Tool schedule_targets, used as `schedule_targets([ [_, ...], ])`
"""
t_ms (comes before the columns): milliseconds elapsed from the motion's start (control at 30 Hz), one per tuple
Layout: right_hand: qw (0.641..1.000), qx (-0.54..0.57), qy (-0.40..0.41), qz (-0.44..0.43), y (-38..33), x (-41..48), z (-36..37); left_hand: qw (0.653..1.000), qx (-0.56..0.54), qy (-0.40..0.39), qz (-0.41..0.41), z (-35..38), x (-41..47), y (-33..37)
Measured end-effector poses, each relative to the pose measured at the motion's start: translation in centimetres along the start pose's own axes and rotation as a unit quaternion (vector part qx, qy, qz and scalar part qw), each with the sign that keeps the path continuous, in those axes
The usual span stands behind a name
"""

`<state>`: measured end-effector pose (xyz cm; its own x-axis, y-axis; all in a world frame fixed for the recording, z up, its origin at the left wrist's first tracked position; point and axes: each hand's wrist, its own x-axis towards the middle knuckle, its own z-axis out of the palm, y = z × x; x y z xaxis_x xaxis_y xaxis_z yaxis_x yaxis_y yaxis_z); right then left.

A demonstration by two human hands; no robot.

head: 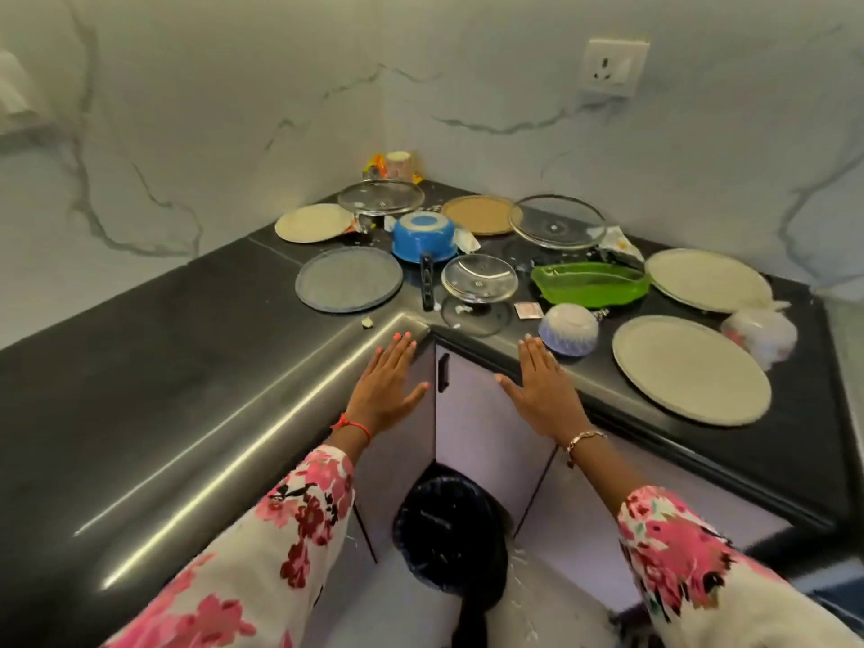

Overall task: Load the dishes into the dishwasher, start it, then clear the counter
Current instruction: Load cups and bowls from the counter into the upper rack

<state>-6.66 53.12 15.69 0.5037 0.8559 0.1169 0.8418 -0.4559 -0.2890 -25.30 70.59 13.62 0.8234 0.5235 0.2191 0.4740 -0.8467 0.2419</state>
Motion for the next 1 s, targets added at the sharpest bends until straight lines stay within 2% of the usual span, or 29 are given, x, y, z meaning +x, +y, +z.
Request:
schedule_targets([
  [300, 0.997, -0.016, -0.003, -0.074, -0.6, 21.0, -2.6, 0.994, -0.012, 0.021, -0.104, -2.4, 13.2, -9.4],
  [467, 0.996, 0.013, -0.009, -0.091, -1.7, 31.3, -2.4, 0.987, -0.008, 0.009, -0.159, -3.3, 19.0, -16.0],
  [700, 0.996, 0.037, -0.031, -0.073, -3.9, 45.3, -0.7, 0.979, -0.052, 0.037, -0.191, -3.5, 30.0, -25.5],
  [1000, 0.994, 0.087, -0.04, -0.05, -7.0, 62.3, 3.1, 0.98, -0.056, 0.002, -0.189, -2.9, 44.1, -39.4],
])
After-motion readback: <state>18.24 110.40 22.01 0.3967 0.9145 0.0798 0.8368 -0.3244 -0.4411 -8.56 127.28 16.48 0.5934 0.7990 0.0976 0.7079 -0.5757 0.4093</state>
